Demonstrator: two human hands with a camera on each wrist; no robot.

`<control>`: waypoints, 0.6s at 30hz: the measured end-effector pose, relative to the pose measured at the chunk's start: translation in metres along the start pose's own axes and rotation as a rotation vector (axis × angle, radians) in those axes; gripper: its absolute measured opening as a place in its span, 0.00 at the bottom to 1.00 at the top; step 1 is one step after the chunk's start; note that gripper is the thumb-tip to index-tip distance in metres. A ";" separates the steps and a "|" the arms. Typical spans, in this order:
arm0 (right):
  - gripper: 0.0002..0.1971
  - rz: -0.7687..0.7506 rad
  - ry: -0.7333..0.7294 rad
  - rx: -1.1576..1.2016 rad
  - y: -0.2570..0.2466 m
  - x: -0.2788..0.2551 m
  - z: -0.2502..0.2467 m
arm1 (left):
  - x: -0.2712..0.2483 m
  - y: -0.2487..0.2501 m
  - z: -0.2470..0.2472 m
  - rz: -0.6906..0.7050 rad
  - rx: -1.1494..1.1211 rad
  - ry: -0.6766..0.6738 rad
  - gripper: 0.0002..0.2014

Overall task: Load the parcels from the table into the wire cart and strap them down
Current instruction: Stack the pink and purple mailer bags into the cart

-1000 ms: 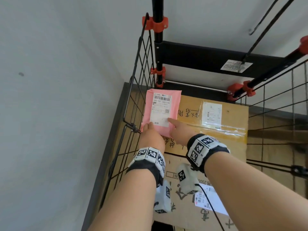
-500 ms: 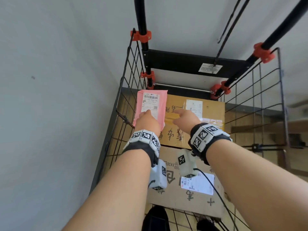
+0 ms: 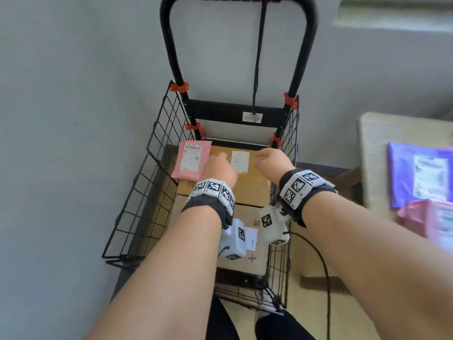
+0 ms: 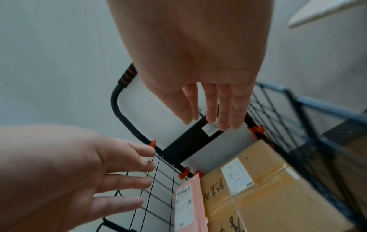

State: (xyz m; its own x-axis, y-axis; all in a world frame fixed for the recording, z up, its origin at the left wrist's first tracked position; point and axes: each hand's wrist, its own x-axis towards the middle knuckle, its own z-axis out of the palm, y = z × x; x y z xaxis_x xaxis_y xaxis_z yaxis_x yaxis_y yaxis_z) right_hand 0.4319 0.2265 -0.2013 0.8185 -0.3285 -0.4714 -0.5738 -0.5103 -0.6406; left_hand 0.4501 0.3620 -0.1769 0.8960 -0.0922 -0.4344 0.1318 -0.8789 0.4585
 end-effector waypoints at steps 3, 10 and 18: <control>0.18 -0.009 0.103 0.035 0.019 -0.026 -0.038 | -0.030 0.031 0.005 0.079 -0.014 0.016 0.24; 0.18 0.147 0.328 0.174 0.083 -0.081 -0.106 | -0.076 0.092 0.039 0.288 0.033 -0.050 0.26; 0.17 0.382 0.546 0.281 0.164 -0.151 -0.144 | -0.119 0.134 0.107 0.474 0.093 -0.288 0.26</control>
State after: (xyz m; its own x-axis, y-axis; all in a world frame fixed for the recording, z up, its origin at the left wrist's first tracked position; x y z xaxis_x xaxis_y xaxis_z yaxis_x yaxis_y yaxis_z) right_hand 0.2185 0.0778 -0.1479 0.4155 -0.8309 -0.3701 -0.7487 -0.0814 -0.6579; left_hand 0.3156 0.2055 -0.1471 0.6942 -0.5999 -0.3977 -0.3070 -0.7466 0.5902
